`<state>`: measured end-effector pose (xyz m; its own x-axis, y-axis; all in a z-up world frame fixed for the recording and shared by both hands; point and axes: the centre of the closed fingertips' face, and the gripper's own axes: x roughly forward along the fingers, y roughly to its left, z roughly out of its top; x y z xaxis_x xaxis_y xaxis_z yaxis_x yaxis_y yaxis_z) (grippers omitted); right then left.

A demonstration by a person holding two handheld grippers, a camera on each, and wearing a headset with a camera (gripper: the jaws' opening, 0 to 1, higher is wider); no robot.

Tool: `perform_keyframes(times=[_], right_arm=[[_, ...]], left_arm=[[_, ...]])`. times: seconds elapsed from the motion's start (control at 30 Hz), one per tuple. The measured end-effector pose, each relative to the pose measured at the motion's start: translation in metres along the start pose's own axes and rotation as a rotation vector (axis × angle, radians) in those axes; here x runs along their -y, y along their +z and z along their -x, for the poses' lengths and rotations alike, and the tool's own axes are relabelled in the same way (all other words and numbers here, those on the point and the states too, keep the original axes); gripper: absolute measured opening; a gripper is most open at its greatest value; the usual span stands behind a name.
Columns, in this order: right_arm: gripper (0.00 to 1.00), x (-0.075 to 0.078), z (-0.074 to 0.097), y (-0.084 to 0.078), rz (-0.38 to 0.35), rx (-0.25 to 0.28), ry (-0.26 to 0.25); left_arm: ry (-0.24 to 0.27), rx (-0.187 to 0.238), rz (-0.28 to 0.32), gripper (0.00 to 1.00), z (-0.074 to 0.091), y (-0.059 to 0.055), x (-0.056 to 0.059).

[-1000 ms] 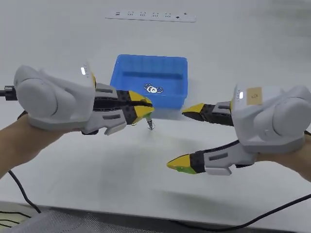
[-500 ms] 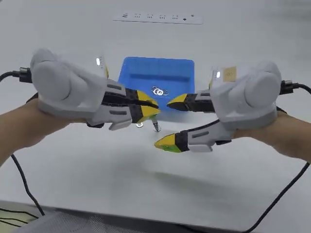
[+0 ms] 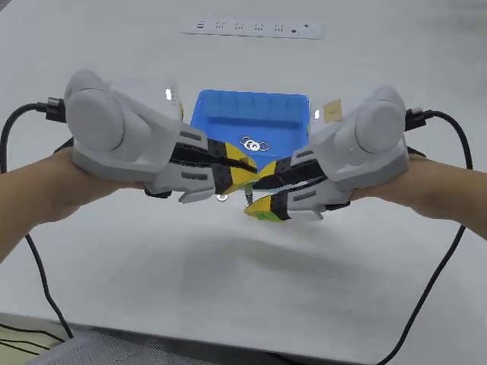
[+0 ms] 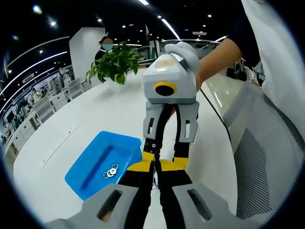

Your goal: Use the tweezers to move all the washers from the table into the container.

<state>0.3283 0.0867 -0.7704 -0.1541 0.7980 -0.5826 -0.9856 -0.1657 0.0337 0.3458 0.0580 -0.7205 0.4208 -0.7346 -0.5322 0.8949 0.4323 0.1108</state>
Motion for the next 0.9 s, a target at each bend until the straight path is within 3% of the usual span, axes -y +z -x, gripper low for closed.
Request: perform_keyframes(times=[0.2, 0.27, 0.43, 0.5, 0.57, 0.63, 0.7, 0.8, 0.87, 0.9], right_arm=[[0.12, 0.005, -0.005, 0.004, 0.028, -0.016, -0.003], [0.11, 0.005, -0.005, 0.003, 0.090, -0.039, -0.017], [0.10, 0.007, -0.005, 0.002, 0.049, -0.026, -0.026], [0.10, 0.005, -0.005, 0.002, 0.055, -0.024, -0.029], [0.10, 0.004, -0.004, 0.002, 0.051, -0.022, -0.031], [0.10, 0.005, -0.003, 0.001, 0.042, -0.017, -0.044], [0.10, 0.005, -0.003, 0.001, 0.028, -0.011, -0.048], [0.10, 0.004, -0.002, 0.000, 0.022, -0.011, -0.052], [0.09, 0.002, -0.001, 0.002, 0.021, -0.013, -0.055], [0.09, 0.000, 0.000, 0.004, 0.018, -0.014, -0.053]], left_arm=[[-0.026, -0.004, -0.013, 0.07, -0.005, 0.001, 0.008], [-0.023, -0.009, -0.018, 0.07, -0.006, 0.001, 0.006], [-0.004, -0.022, -0.024, 0.08, -0.006, 0.000, 0.004], [0.007, -0.028, 0.006, 0.09, -0.006, -0.001, 0.004], [0.004, -0.042, 0.005, 0.17, -0.004, -0.005, 0.010], [0.033, -0.036, 0.014, 0.26, 0.001, -0.006, 0.012], [0.045, -0.003, 0.037, 0.30, 0.008, -0.002, 0.018], [0.068, -0.005, 0.046, 0.32, 0.017, -0.006, 0.021], [0.125, -0.004, 0.069, 0.35, 0.026, -0.010, 0.016], [0.172, 0.031, 0.108, 0.41, 0.031, -0.007, 0.010]])
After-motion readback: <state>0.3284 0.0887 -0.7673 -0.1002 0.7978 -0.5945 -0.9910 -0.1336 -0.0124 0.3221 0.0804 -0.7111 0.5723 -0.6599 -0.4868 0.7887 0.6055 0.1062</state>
